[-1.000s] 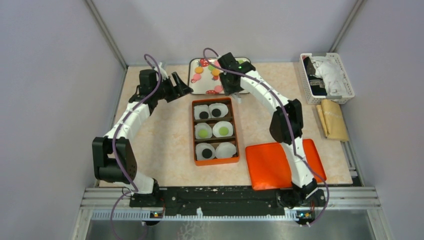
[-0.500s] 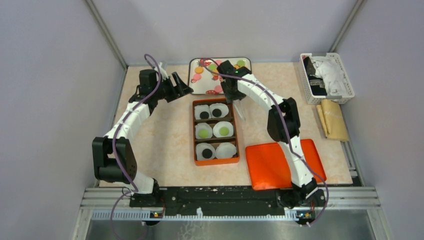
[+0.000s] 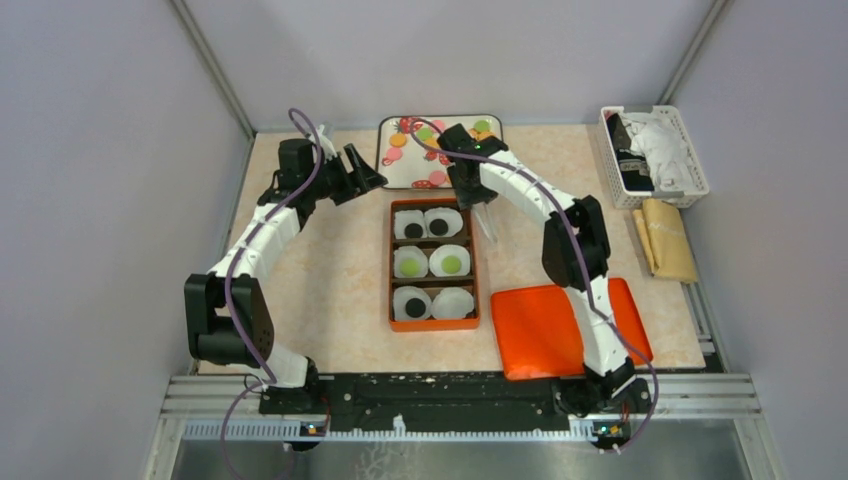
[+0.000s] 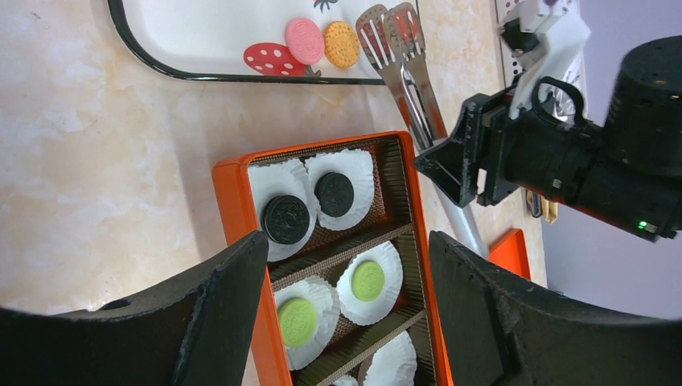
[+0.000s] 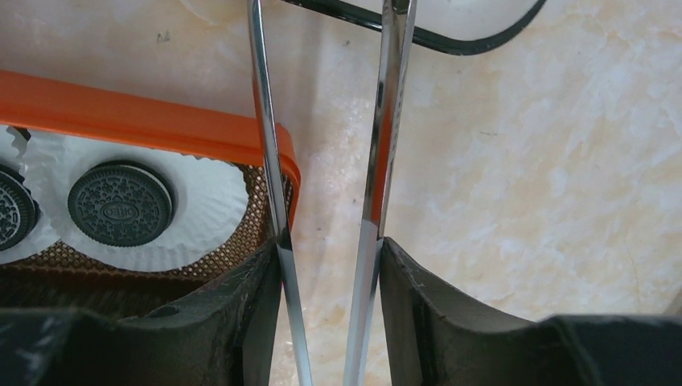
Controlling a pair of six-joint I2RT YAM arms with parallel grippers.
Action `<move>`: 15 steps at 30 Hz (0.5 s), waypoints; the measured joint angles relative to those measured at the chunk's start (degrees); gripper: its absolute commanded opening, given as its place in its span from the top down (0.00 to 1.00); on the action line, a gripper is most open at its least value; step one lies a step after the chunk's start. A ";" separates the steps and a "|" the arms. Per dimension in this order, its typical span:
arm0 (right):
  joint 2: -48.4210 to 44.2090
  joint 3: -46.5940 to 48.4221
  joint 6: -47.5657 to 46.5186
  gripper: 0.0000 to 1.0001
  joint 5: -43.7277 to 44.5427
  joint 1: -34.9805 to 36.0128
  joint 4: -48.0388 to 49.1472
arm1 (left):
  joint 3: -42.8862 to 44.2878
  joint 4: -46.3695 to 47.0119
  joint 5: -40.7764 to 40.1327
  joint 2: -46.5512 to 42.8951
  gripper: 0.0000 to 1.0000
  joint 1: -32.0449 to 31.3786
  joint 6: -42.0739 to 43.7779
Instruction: Pack the cookies
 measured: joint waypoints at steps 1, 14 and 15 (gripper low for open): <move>-0.79 -0.79 0.07 0.55 0.20 0.00 0.07 | 0.00 0.00 0.02 0.00 0.21 0.00 0.00; -8.02 -0.39 0.07 0.54 0.85 0.00 3.17 | 0.00 0.00 0.57 0.00 0.21 0.00 -0.17; -7.98 0.28 0.04 0.54 0.70 0.00 2.75 | 0.00 0.00 0.57 0.00 0.21 0.00 -0.17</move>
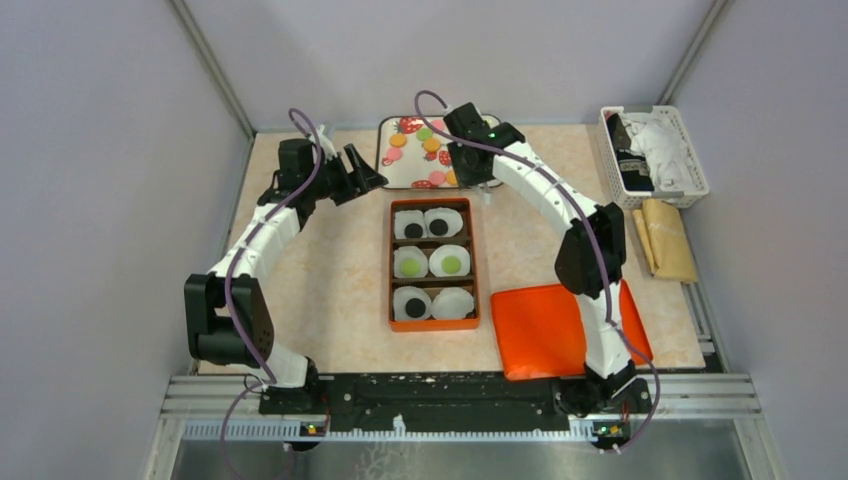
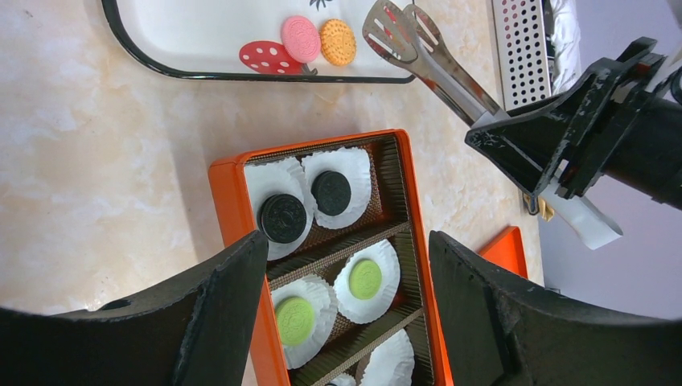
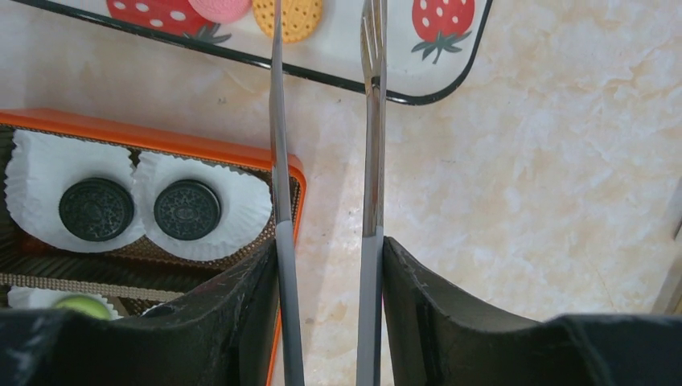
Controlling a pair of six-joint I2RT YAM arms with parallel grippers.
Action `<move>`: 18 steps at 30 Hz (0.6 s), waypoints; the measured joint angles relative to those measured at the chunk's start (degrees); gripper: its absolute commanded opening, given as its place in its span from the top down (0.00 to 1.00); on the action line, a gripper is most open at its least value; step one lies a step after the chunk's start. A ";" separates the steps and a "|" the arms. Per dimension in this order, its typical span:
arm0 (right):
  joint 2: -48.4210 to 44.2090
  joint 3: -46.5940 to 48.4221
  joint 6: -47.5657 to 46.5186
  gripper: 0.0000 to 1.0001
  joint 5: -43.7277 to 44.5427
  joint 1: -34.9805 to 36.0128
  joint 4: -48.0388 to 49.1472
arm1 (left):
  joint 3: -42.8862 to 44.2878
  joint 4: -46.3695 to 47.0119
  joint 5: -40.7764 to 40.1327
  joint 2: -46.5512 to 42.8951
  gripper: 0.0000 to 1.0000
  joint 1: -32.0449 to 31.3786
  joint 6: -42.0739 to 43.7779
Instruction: Pack the cookies
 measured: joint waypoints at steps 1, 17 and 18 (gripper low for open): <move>0.02 0.48 0.00 0.54 -0.22 0.00 -0.20 | 0.00 0.00 0.00 0.00 0.21 0.00 0.00; 6.60 7.19 -0.55 0.53 -2.97 0.00 -5.25 | 0.00 0.02 0.17 0.00 0.20 0.02 0.02; 6.82 7.19 -0.57 0.53 -3.02 0.00 -5.44 | 0.00 0.02 0.17 0.00 0.20 0.04 0.02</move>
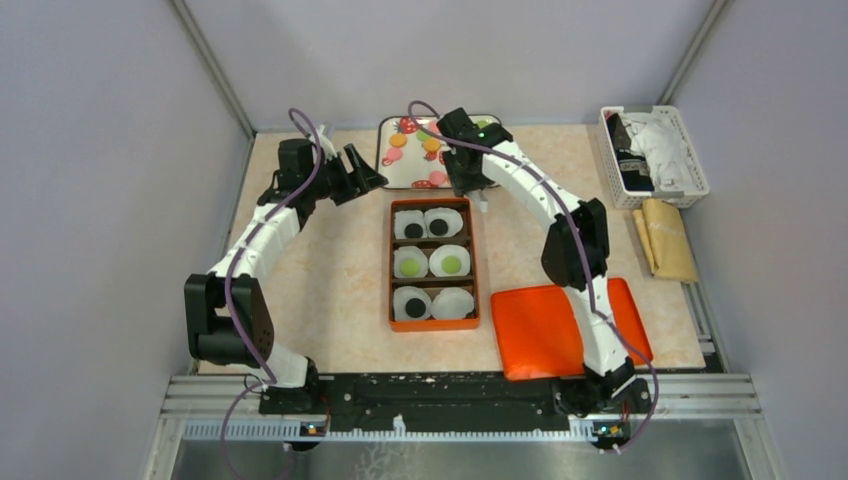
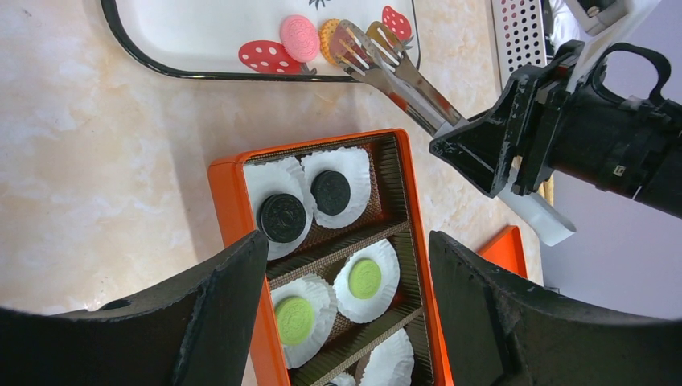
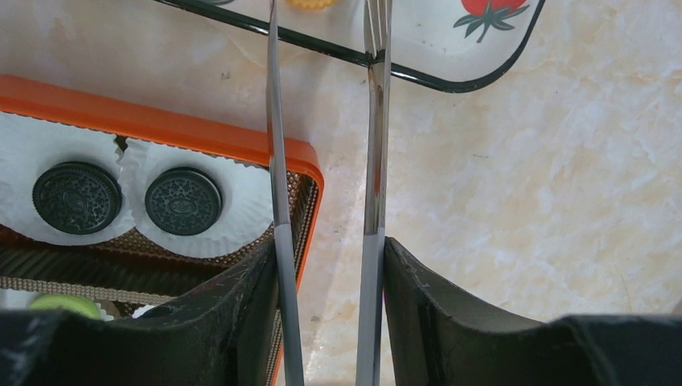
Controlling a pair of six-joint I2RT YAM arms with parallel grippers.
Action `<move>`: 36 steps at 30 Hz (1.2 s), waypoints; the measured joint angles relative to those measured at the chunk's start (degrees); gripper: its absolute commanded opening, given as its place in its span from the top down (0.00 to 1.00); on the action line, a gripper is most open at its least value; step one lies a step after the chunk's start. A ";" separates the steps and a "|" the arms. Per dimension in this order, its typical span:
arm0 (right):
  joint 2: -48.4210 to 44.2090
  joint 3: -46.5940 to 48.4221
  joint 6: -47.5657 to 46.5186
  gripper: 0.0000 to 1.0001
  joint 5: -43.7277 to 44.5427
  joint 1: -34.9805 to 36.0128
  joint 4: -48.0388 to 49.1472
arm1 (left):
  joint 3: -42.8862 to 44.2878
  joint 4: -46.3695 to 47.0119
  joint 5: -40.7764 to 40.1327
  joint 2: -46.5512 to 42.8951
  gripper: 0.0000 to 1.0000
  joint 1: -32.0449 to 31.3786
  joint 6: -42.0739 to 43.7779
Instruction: Pack the cookies
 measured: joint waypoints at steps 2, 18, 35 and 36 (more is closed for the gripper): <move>0.39 -0.02 -0.07 0.53 0.00 0.00 -0.59 | 0.00 0.00 0.00 0.00 0.20 0.04 0.00; 5.64 8.02 -0.31 0.53 2.47 0.00 -4.96 | 0.00 0.09 0.50 -0.13 0.20 0.59 -0.02; 6.60 8.09 -0.37 0.87 5.07 -0.74 -5.14 | 0.00 1.33 1.11 -0.13 0.20 0.76 -0.07; 6.60 8.09 -0.11 0.90 5.09 -0.76 -4.87 | 0.00 1.33 1.11 -0.13 0.20 0.79 -0.07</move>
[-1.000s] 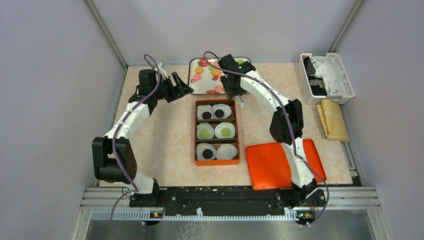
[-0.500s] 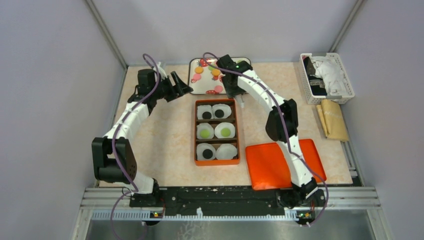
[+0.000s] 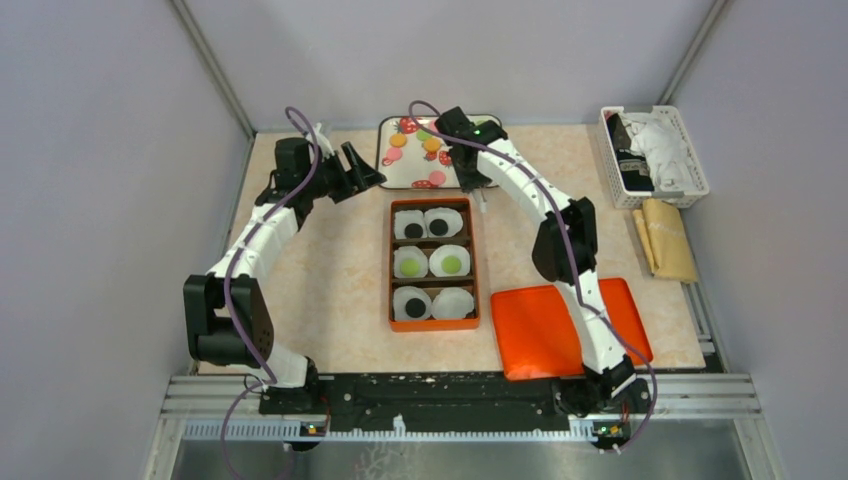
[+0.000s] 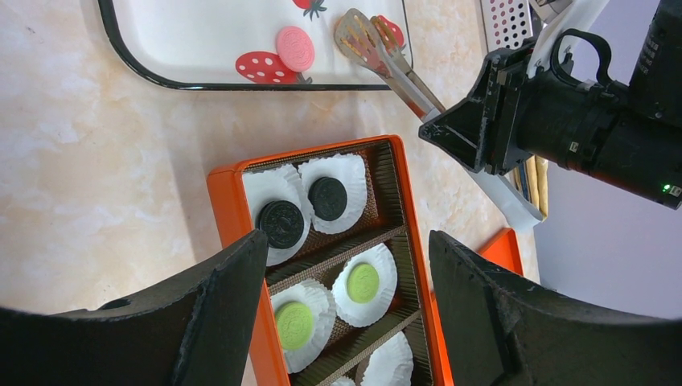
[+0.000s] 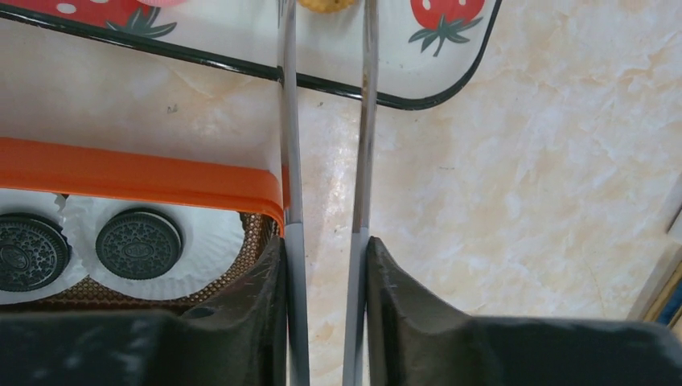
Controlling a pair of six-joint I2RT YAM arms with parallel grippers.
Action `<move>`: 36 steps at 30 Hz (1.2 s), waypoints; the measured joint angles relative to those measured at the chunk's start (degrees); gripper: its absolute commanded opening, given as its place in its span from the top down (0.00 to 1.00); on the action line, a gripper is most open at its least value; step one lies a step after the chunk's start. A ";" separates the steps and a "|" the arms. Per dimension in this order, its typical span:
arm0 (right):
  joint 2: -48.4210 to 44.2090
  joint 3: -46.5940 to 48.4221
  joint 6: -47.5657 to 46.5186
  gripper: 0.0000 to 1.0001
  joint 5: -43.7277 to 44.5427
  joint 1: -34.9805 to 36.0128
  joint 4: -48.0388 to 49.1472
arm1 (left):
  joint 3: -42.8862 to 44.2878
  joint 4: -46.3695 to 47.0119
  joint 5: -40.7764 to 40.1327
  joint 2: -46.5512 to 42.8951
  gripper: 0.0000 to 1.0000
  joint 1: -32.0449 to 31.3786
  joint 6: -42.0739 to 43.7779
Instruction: Pack the cookies
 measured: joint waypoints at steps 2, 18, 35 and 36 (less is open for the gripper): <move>0.00 -0.07 0.20 0.95 0.28 0.00 0.81 | 0.00 0.00 0.04 -0.02 0.20 0.09 0.02; -12.33 -11.39 0.24 0.96 2.27 0.00 8.00 | 0.00 0.02 0.17 -0.31 0.21 0.59 -0.02; -53.51 -46.12 5.20 0.97 2.49 22.25 5.73 | 0.00 -0.04 0.17 -1.46 0.21 0.59 -1.33; -55.45 -47.52 6.43 0.97 2.34 24.30 4.48 | -0.02 -0.02 0.20 -1.79 0.21 0.59 -1.42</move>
